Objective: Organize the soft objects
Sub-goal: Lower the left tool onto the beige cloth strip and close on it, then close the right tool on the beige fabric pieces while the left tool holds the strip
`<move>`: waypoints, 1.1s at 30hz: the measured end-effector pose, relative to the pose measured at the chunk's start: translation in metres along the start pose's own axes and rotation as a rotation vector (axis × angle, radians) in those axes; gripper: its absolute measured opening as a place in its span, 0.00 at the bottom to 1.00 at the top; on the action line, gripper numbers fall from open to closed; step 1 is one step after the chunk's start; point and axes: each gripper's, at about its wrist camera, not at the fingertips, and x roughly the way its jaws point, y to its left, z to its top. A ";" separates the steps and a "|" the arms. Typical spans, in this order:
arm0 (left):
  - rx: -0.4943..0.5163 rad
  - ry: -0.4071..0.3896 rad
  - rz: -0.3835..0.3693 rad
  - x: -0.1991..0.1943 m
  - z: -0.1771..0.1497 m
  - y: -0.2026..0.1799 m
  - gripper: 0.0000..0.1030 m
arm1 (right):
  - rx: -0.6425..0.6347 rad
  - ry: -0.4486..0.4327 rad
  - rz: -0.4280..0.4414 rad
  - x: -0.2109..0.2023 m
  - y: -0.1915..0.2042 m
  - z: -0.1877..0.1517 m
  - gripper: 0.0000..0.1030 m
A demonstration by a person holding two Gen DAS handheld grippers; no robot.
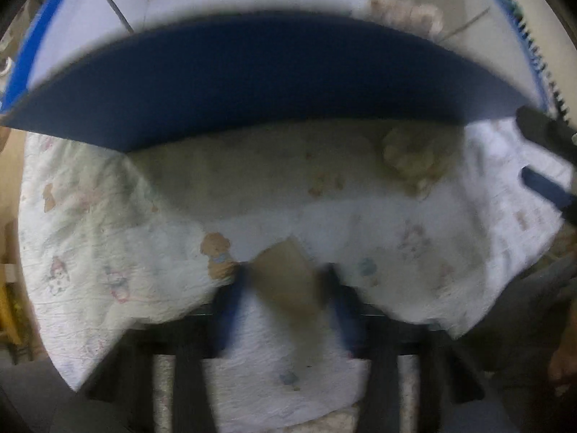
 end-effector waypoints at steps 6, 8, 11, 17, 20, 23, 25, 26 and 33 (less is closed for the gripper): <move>-0.030 -0.008 -0.038 -0.007 0.004 0.010 0.16 | -0.001 0.049 -0.021 0.016 0.000 0.001 0.98; -0.056 -0.017 -0.056 -0.012 0.005 0.017 0.12 | -0.019 0.070 -0.033 0.025 0.004 0.003 0.98; -0.074 -0.060 -0.055 -0.026 0.006 0.030 0.12 | -0.036 0.109 -0.039 0.041 0.009 0.005 0.97; -0.144 -0.112 -0.061 -0.046 0.001 0.064 0.12 | -0.068 0.181 -0.050 0.070 0.020 0.008 0.70; -0.171 -0.123 -0.054 -0.050 -0.003 0.078 0.12 | -0.092 0.196 -0.062 0.078 0.025 0.007 0.49; -0.186 -0.123 -0.042 -0.054 -0.008 0.094 0.12 | -0.125 0.194 -0.111 0.084 0.028 0.006 0.39; -0.189 -0.125 -0.034 -0.054 -0.008 0.093 0.12 | -0.123 0.193 -0.103 0.086 0.026 0.006 0.23; -0.192 -0.129 -0.030 -0.056 -0.009 0.095 0.12 | -0.124 0.191 -0.094 0.085 0.026 0.006 0.21; -0.192 -0.142 -0.009 -0.056 -0.010 0.091 0.12 | -0.149 0.146 -0.035 0.064 0.030 0.002 0.20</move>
